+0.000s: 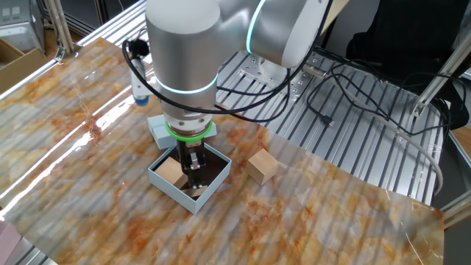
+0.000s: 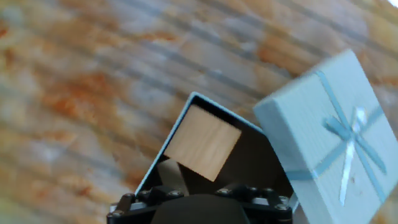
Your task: Take everything out of the gift box
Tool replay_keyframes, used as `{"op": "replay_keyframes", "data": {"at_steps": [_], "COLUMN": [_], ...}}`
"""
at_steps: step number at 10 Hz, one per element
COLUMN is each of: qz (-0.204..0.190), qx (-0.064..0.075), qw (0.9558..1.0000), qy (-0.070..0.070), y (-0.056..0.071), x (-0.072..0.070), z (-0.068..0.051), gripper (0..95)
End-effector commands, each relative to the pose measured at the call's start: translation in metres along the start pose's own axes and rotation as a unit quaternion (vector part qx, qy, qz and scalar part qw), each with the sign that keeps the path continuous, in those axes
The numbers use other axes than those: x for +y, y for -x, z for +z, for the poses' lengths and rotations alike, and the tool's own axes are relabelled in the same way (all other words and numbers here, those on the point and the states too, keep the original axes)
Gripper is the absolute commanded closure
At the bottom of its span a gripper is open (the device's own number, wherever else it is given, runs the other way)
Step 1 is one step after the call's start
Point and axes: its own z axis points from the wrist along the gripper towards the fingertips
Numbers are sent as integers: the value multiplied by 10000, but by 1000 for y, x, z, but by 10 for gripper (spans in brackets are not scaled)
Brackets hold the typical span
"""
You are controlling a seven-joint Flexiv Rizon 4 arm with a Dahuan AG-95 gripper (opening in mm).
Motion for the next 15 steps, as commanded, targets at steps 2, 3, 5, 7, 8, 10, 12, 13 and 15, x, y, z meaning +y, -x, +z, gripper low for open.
{"op": "replay_keyframes", "data": {"at_steps": [2,3,5,7,8,10,12,13,15], "qz": [-1819,-2001,-2408,-2702,-2803,-2850,-2858,-2870,-2893], "qx": [-3,7,12,-16,-32,-27,-31,-50,-79], "qw": [9833,9798,9706,9628,9599,9585,9583,9579,9572], "qy": [61,57,36,3,-32,-34,-23,-22,-27], "y": [5,6,12,14,14,17,20,22,26], "x": [8,9,11,12,12,11,8,5,1], "z": [1,0,2,3,4,5,7,8,11], "gripper": [190,190,190,190,190,190,190,190,190]}}
